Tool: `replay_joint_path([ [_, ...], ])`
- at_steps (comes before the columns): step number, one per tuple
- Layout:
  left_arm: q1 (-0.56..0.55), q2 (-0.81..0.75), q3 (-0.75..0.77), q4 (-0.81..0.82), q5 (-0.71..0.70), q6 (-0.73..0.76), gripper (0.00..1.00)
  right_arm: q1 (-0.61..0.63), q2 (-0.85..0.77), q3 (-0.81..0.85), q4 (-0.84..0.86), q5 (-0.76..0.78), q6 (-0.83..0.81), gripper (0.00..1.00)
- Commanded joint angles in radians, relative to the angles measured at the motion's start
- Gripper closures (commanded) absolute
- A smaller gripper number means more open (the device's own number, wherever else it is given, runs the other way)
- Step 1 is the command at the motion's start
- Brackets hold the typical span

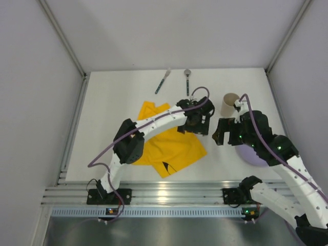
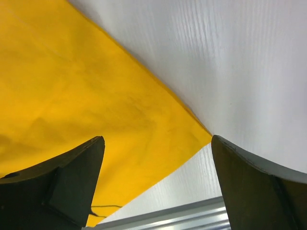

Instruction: Set the dinner table for one person

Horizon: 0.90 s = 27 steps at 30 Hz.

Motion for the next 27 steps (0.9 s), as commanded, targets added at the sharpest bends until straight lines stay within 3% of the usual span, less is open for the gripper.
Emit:
replay_joint_path([
  [1,0.105,-0.211,0.020,-0.036,0.025,-0.012,0.02,0.011,0.078,0.060,0.053,-0.019,0.013,0.00],
  [7,0.326,-0.477,-0.183,-0.009,0.018,0.052,0.02,0.011,0.280,0.104,0.188,-0.157,0.018,0.00],
  [11,0.547,-0.627,-0.497,0.065,0.076,0.111,0.04,0.011,0.435,0.158,0.286,-0.177,0.010,0.00],
  [13,0.634,-0.668,-0.575,0.097,0.099,0.181,0.05,0.010,0.563,0.230,0.312,-0.192,-0.010,0.00],
  [20,0.742,-0.587,-0.783,0.233,0.180,0.301,0.07,-0.007,0.963,0.488,0.322,-0.310,-0.071,0.01],
  [27,0.794,-0.340,-0.669,0.307,0.225,0.322,0.09,-0.045,1.280,0.706,0.299,-0.390,-0.048,0.02],
])
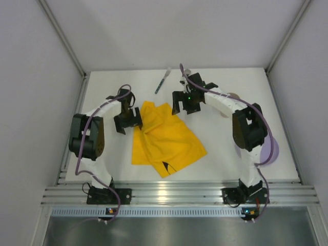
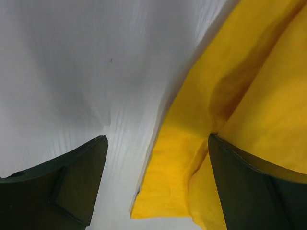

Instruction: Set the dinner table for one person

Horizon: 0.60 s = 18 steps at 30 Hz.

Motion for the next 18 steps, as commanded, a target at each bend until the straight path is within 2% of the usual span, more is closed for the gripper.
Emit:
replay_joint_path([
  [1,0.020,0.095,0.110,0.082,0.040,0.046,0.10,-0.021,0.071,0.114,0.008,-0.050,0.013,0.02],
  [5,0.042,0.205,0.225,0.070,0.066,0.073,0.13,-0.021,0.160,0.192,0.004,-0.058,0.044,0.02],
  [7,0.049,0.241,0.247,0.064,0.092,0.085,0.20,-0.019,0.205,0.223,0.010,-0.064,0.063,0.02],
  [12,0.055,0.244,0.201,0.103,0.177,0.070,0.37,-0.013,0.285,0.235,0.062,-0.118,0.125,0.02],
  [18,0.056,0.244,0.138,0.153,0.259,0.067,0.46,0.002,0.331,0.234,0.088,-0.153,0.165,0.04],
])
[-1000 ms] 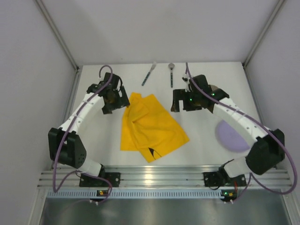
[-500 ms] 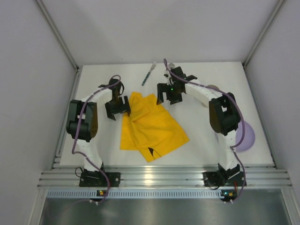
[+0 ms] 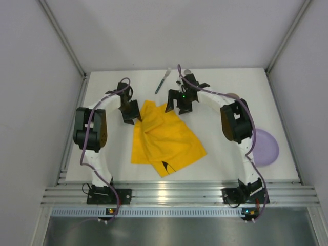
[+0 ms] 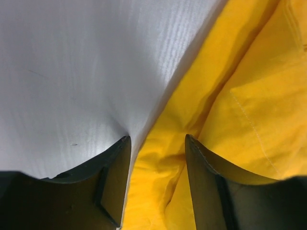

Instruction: Set the dinner table for one person

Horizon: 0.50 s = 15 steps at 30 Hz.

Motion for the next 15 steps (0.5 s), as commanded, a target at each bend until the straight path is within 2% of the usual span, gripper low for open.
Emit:
replay_joint_path([
  [1,-0.004,0.031,-0.064,0.063,0.109,0.001,0.47,0.019,0.055,0.030,0.038,-0.043,0.045,0.07],
  [3,-0.004,0.041,-0.069,0.089,0.161,-0.001,0.50,0.024,0.079,0.034,0.038,-0.073,0.059,0.16],
  [5,-0.006,0.047,-0.075,0.107,0.221,-0.008,0.52,0.031,0.088,0.030,0.043,-0.086,0.065,0.20],
  [7,-0.006,0.054,-0.073,0.120,0.232,-0.013,0.55,0.036,0.085,0.010,0.054,-0.095,0.065,0.33],
  [8,-0.006,0.059,-0.073,0.118,0.229,-0.012,0.60,0.038,0.084,0.004,0.058,-0.098,0.065,0.39],
  [9,-0.006,0.065,-0.070,0.118,0.229,-0.010,0.64,0.038,0.084,-0.004,0.061,-0.108,0.065,0.51],
  [11,-0.004,0.070,-0.066,0.112,0.220,-0.010,0.75,0.036,0.082,-0.009,0.060,-0.115,0.062,0.64],
  [12,-0.004,0.073,-0.064,0.108,0.215,-0.009,0.85,0.035,0.081,-0.013,0.058,-0.119,0.053,0.74],
  [14,-0.004,0.074,-0.060,0.098,0.193,-0.015,0.97,0.030,0.070,-0.018,0.060,-0.121,0.051,0.80],
  [15,-0.004,0.074,-0.056,0.092,0.182,-0.016,1.00,0.028,0.066,-0.024,0.057,-0.122,0.047,0.83],
])
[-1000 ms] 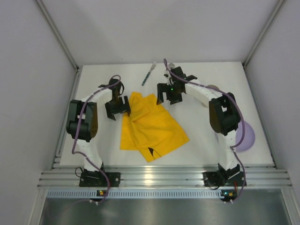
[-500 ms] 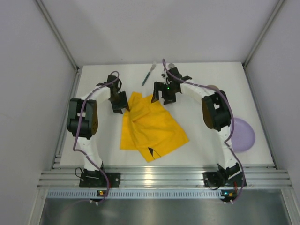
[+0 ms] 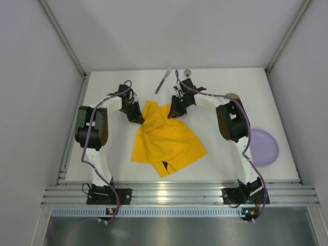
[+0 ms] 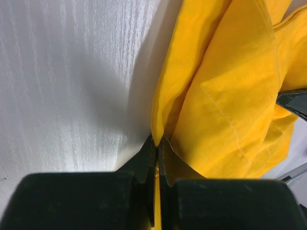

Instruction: Set the dinner table for one person

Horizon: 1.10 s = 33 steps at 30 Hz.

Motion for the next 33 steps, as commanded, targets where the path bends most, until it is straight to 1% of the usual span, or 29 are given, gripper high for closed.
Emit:
replay_joint_path([
  [1,-0.005,0.047,-0.013,-0.005,-0.062,0.011,1.00,0.005,-0.005,-0.016,0.009,-0.008,-0.018,0.84],
  [2,-0.005,0.045,-0.009,-0.020,-0.072,0.013,1.00,-0.001,-0.011,-0.020,0.006,-0.008,-0.024,0.85],
  [4,-0.003,0.039,-0.001,-0.043,-0.124,0.011,1.00,-0.009,-0.037,-0.027,-0.013,0.009,-0.044,0.90],
  [5,0.000,0.028,0.000,-0.063,-0.144,0.011,1.00,-0.018,-0.062,-0.031,-0.022,0.031,-0.055,0.90],
  [6,0.003,0.018,0.001,-0.076,-0.195,0.008,1.00,-0.023,-0.076,-0.036,-0.052,0.049,-0.076,0.92],
  [8,0.021,-0.024,-0.006,-0.108,-0.230,0.004,1.00,-0.043,-0.132,-0.062,-0.086,0.098,-0.099,0.95],
  [14,0.093,-0.142,-0.045,-0.171,-0.345,0.043,1.00,-0.098,-0.321,-0.204,-0.093,0.192,-0.176,0.98],
  [17,0.113,-0.202,-0.073,-0.191,-0.425,0.066,1.00,-0.109,-0.361,-0.212,-0.129,0.245,-0.228,1.00],
  [19,0.127,-0.232,-0.096,-0.191,-0.441,0.070,1.00,-0.119,-0.378,-0.218,-0.132,0.268,-0.246,1.00],
  [22,0.133,-0.242,-0.101,-0.217,-0.502,0.070,1.00,-0.130,-0.387,-0.202,-0.174,0.363,-0.263,1.00],
  [23,0.133,-0.242,-0.098,-0.220,-0.522,0.071,1.00,-0.133,-0.386,-0.189,-0.203,0.435,-0.266,1.00],
  [25,0.133,-0.243,-0.087,-0.226,-0.548,0.077,1.00,-0.144,-0.386,-0.183,-0.224,0.495,-0.277,1.00],
  [26,0.133,-0.240,-0.079,-0.232,-0.560,0.080,1.00,-0.147,-0.381,-0.177,-0.255,0.573,-0.274,1.00],
  [27,0.133,-0.236,-0.055,-0.238,-0.588,0.083,1.00,-0.153,-0.381,-0.177,-0.261,0.592,-0.274,1.00],
  [28,0.133,-0.224,-0.018,-0.254,-0.614,0.094,1.00,-0.164,-0.379,-0.180,-0.277,0.644,-0.266,1.00],
  [29,0.133,-0.213,-0.018,-0.266,-0.614,0.099,1.00,-0.170,-0.378,-0.182,-0.281,0.658,-0.266,1.00],
  [30,0.133,-0.204,0.022,-0.277,-0.632,0.102,1.00,-0.178,-0.376,-0.185,-0.278,0.660,-0.268,1.00],
  [31,0.133,-0.191,0.045,-0.289,-0.667,0.102,0.96,-0.191,-0.375,-0.186,-0.275,0.663,-0.265,1.00],
  [33,0.133,-0.152,0.106,-0.342,-0.689,0.088,0.81,-0.196,-0.353,-0.160,-0.272,0.658,-0.260,1.00],
])
